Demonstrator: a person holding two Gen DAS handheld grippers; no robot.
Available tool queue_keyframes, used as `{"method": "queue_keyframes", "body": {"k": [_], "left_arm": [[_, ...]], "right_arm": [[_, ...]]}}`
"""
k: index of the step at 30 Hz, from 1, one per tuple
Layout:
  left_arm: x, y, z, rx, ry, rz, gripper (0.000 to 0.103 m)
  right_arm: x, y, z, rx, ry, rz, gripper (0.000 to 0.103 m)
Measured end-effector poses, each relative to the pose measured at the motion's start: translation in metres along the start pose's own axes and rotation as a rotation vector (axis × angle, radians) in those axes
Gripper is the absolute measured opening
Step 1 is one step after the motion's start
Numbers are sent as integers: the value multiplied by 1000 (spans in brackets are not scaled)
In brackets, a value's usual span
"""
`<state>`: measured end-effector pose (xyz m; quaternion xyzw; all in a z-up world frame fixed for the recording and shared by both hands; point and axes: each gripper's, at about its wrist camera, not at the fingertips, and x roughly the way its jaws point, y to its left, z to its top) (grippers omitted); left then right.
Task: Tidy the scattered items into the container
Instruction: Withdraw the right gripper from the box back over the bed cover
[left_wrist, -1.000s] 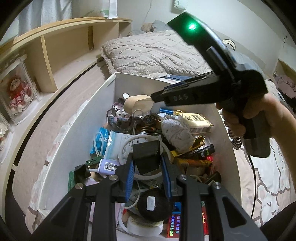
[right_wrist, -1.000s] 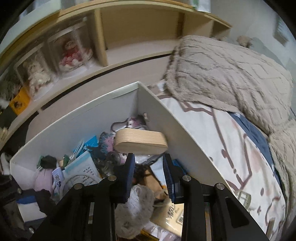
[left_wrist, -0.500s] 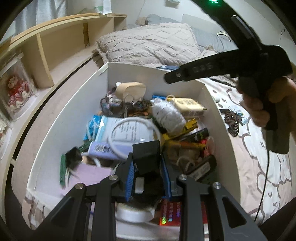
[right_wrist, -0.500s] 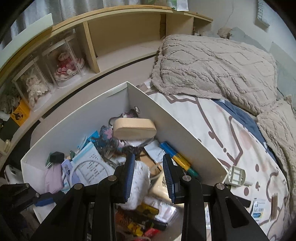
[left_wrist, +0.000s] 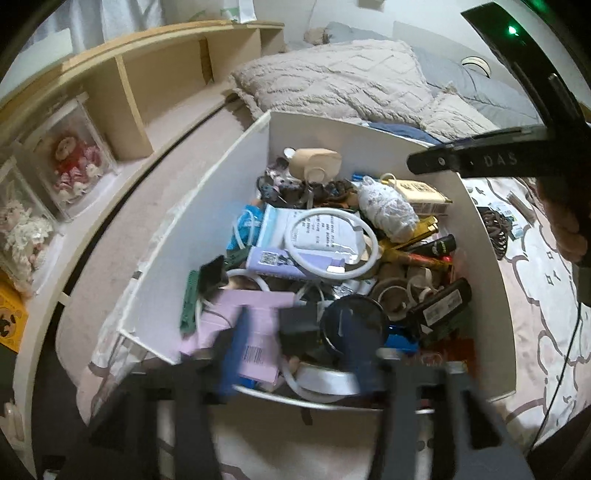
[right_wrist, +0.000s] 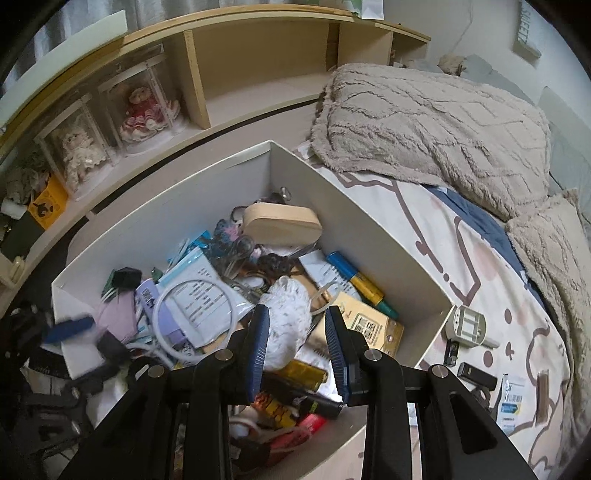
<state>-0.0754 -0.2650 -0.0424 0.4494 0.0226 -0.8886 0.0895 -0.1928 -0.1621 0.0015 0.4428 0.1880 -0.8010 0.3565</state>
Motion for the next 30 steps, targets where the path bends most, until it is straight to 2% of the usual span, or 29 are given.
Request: {"method": "queue_keyframes", "body": {"k": [10, 17, 19, 20, 21, 24, 25, 27, 28, 30], "left_arm": [[-13, -4, 3, -14, -41, -8, 63], [-24, -14, 6, -10, -70, -19, 63], [-26, -17, 8, -10, -80, -25, 63], [-28, -19, 9, -12, -85, -33, 63], [-29, -20, 9, -15, -87, -40, 63], [-32, -27, 12, -13, -102, -48, 63], [-32, -30, 12, -13, -107, -49, 67], [-35, -35, 15, -13, -120, -63, 76], [-36, -37, 16, -13, -125, -69, 80], [-38, -43, 19, -9, -139, -80, 84]], "right_arm": [[-24, 6, -10, 11, -60, 50, 32], [-32, -7, -23, 59, -53, 43, 32], [-36, -11, -29, 73, -59, 35, 41], [-38, -14, -31, 82, -62, 23, 51], [-40, -16, -34, 92, -66, 11, 56], [-48, -25, -41, 117, -78, 2, 56], [-50, -29, -42, 125, -86, -8, 59], [-56, -36, -47, 147, -106, -30, 85], [-58, -39, -49, 155, -116, -37, 88], [-63, -45, -53, 172, -130, -54, 89]]}}
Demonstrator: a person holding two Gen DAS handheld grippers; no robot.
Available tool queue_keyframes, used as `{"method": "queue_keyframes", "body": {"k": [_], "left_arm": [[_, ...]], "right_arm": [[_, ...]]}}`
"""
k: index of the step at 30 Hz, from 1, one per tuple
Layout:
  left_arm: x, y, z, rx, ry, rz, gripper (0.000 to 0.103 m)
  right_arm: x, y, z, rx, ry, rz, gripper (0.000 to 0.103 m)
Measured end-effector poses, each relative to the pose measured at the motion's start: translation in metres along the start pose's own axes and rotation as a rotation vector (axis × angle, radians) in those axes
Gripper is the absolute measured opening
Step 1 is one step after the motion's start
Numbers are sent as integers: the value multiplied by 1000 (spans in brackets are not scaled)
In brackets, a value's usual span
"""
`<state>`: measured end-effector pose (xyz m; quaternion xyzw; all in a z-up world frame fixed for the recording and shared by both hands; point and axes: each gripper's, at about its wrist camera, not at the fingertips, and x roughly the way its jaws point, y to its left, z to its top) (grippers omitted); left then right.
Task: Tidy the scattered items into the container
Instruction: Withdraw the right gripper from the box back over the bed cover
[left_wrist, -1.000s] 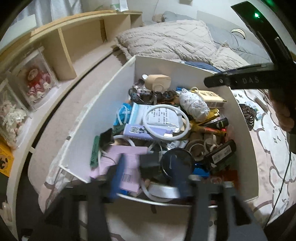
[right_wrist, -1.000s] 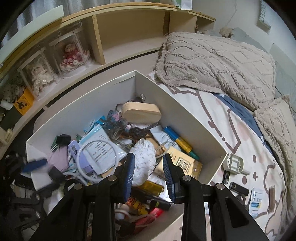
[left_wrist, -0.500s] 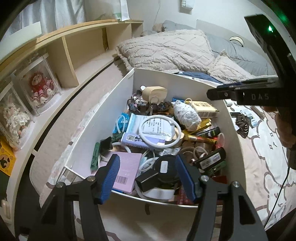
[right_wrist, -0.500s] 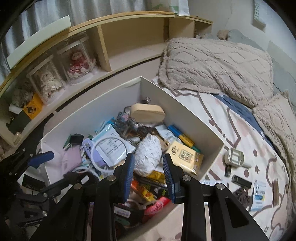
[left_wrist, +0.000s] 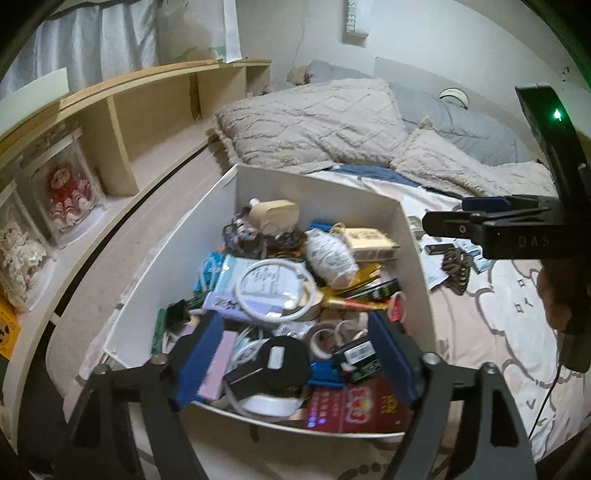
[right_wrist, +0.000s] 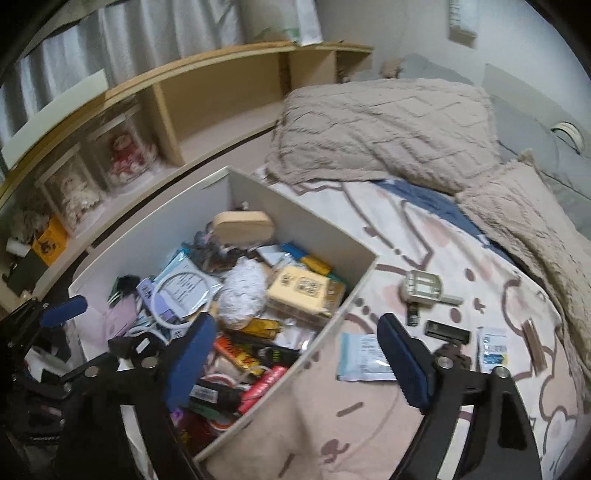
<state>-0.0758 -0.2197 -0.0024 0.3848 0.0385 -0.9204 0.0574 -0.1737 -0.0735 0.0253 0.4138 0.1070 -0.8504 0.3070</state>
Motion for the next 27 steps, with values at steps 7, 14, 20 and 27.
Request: {"method": "queue_keyframes", "body": {"k": [7, 14, 20, 27], "left_arm": [[-2, -21, 10, 30, -32, -29, 95], [-1, -40, 24, 45, -70, -36, 101], [7, -56, 38, 40, -86, -67, 102], [23, -87, 53, 52, -87, -120, 102]], "right_arm": [[-10, -20, -10, 31, -21, -66, 103], [-23, -41, -18, 60, -45, -111, 103], [-35, -65, -27, 100, -64, -151, 103], [-51, -106, -41, 169, -83, -214, 103]]}}
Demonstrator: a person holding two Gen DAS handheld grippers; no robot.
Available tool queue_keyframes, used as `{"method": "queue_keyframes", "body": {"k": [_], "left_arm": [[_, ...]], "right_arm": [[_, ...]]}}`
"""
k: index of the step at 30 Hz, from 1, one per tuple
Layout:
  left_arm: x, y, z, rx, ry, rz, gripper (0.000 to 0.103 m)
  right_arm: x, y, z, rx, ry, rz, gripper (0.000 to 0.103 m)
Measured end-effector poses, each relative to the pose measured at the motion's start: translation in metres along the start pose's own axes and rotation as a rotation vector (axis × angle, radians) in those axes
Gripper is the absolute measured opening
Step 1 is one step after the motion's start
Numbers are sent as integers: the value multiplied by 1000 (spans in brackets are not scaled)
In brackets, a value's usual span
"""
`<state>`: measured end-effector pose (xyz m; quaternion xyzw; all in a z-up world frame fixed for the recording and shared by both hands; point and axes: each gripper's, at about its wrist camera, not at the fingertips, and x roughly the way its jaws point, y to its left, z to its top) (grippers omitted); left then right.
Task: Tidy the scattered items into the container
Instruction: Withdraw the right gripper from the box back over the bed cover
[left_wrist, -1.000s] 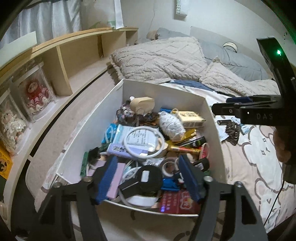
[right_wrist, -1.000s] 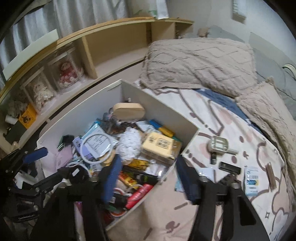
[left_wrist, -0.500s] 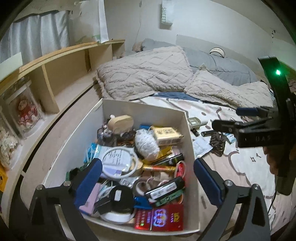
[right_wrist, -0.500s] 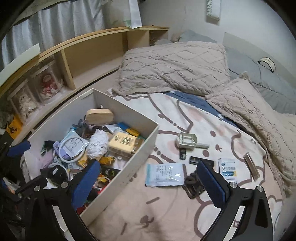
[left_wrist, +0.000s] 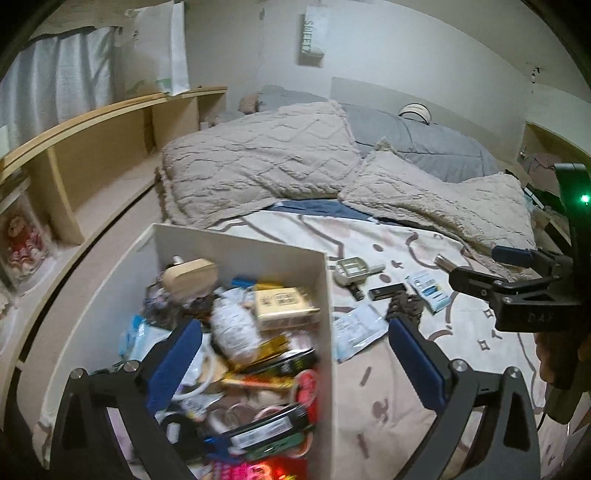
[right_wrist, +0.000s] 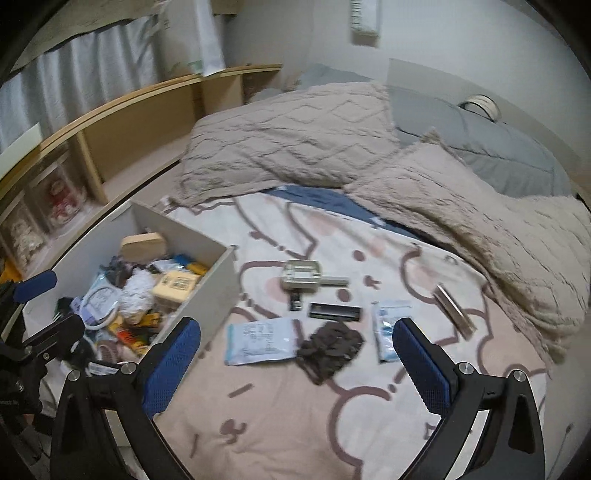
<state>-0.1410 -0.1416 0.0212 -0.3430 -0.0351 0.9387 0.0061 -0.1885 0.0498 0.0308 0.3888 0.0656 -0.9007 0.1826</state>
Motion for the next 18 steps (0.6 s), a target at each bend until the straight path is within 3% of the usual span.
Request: {"method": "queue_keyframes", "body": {"k": [12, 18], "left_arm": [[44, -60, 16, 68, 25, -97, 102], [64, -87, 18, 121, 36, -122, 102]], "right_arm": [[7, -80, -14, 152, 7, -104, 103], [12, -107, -18, 214, -8, -106, 103]]}}
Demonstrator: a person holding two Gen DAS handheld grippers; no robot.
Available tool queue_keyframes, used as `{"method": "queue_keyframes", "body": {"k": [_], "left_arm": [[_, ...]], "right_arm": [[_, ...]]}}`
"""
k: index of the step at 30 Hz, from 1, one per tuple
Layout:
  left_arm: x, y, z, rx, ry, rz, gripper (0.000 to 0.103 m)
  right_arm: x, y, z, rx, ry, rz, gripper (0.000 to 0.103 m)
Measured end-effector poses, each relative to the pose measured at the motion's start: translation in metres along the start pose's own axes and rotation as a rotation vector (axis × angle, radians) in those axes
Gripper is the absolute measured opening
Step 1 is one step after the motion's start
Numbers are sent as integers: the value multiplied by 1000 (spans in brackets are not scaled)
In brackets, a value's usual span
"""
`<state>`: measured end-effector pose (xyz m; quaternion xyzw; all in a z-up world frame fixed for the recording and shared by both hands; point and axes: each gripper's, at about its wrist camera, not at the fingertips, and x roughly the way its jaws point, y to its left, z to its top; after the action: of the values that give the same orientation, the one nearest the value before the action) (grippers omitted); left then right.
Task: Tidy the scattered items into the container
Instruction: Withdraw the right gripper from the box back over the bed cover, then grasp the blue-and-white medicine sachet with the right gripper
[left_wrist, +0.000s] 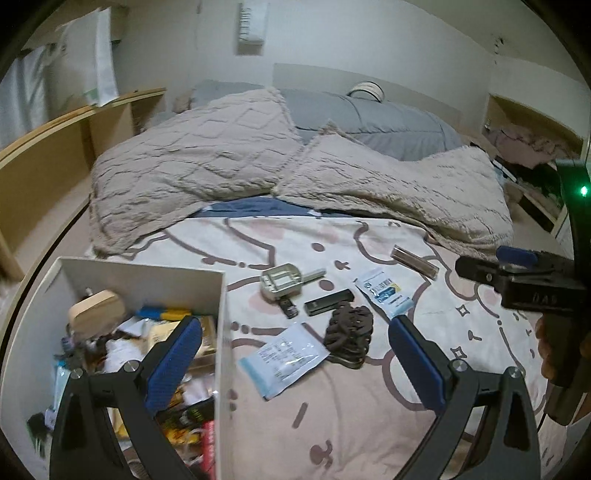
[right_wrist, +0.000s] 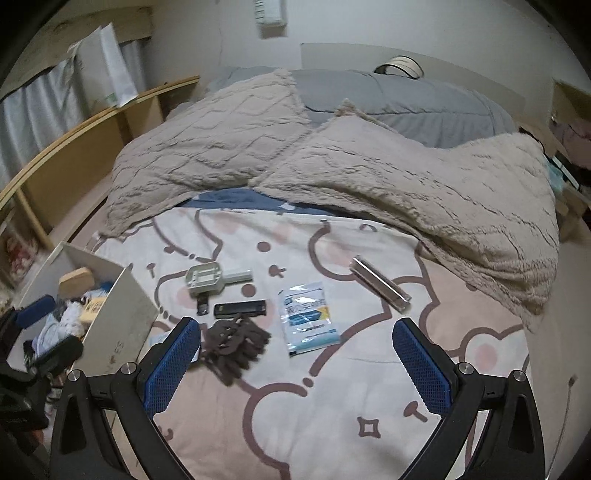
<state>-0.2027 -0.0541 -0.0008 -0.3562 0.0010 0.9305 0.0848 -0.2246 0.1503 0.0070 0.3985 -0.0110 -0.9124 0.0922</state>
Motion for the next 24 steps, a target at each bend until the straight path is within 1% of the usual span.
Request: {"method": "queue_keyframes", "body": {"k": [4, 8, 11, 13, 18, 21, 24], "left_arm": [[14, -14, 0, 33, 18, -8, 102], [31, -27, -4, 62, 43, -15, 102], [43, -38, -8, 105, 67, -10, 102], [50, -43, -12, 136, 78, 1, 102], [72, -49, -25, 213, 137, 41, 102], [83, -52, -33, 278, 165, 78, 102], [93, -55, -40, 329, 194, 90, 102]], "right_arm": [[5, -11, 2, 20, 1, -12, 103], [15, -22, 1, 23, 40, -57, 103], [23, -30, -1, 16, 78, -84, 103], [30, -38, -1, 18, 106, -94, 103], [49, -62, -1, 81, 162, -119, 103], [62, -67, -2, 69, 186, -93, 103], [73, -68, -2, 44, 189, -105, 103]]}}
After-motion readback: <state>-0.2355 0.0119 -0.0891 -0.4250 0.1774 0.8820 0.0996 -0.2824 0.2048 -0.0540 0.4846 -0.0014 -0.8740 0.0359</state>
